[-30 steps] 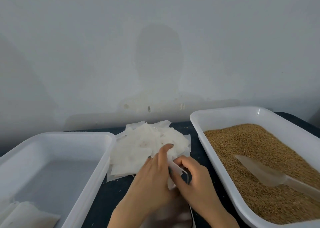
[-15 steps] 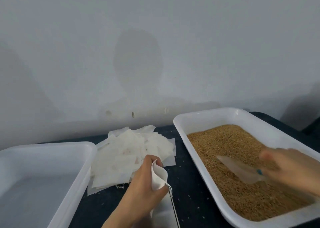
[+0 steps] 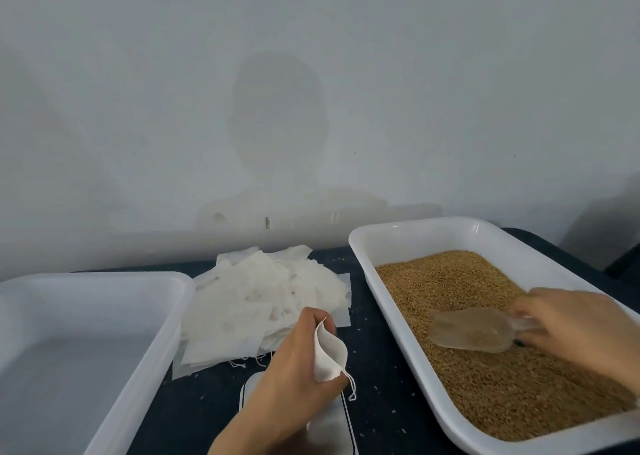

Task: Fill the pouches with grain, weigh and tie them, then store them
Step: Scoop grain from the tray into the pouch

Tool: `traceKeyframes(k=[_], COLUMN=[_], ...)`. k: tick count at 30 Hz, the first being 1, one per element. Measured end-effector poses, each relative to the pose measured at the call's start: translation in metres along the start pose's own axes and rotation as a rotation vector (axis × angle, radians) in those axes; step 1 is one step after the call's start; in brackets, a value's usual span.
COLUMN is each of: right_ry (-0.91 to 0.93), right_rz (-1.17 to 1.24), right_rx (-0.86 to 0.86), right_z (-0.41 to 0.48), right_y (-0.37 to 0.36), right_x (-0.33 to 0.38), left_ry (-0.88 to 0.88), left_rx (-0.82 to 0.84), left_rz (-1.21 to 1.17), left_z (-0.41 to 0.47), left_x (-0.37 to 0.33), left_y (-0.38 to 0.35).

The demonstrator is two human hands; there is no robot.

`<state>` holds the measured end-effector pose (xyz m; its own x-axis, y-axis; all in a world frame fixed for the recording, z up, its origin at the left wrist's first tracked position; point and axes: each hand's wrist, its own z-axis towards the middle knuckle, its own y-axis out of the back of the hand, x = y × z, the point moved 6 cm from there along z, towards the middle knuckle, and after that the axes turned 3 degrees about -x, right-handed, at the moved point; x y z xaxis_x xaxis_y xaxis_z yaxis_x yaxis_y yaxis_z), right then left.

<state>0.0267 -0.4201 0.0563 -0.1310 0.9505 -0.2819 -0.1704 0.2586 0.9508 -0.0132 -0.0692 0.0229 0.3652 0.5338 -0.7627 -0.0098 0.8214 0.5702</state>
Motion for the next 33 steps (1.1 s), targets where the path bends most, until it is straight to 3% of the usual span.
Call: traceKeyframes(k=[5,10,22,26,33], right_ry=[0.068,0.100,-0.101,-0.014,0.219], right_rz=[0.000,0.207,0.609,0.680,0.792], right_rx=[0.032,0.104,0.057,-0.032,0.038], right_z=[0.013,0.017,-0.036,-0.045,-0.039], right_y=[0.002,-0.006,0.004,0.051,0.101], right_x=[0.026,0.047,-0.016,-0.005,0.043], left_ry=[-0.008,-0.008,-0.013,-0.013,-0.012], left_rx=[-0.017,0.007,0.040,0.072,0.120], left_rz=[-0.014,0.022,-0.078,-0.102,-0.088], left_z=[-0.001,-0.002,0.001,0.003,0.005], left_x=[-0.003,-0.002,-0.012,-0.018,-0.025], left_y=[0.003,0.000,-0.014,-0.024,-0.027])
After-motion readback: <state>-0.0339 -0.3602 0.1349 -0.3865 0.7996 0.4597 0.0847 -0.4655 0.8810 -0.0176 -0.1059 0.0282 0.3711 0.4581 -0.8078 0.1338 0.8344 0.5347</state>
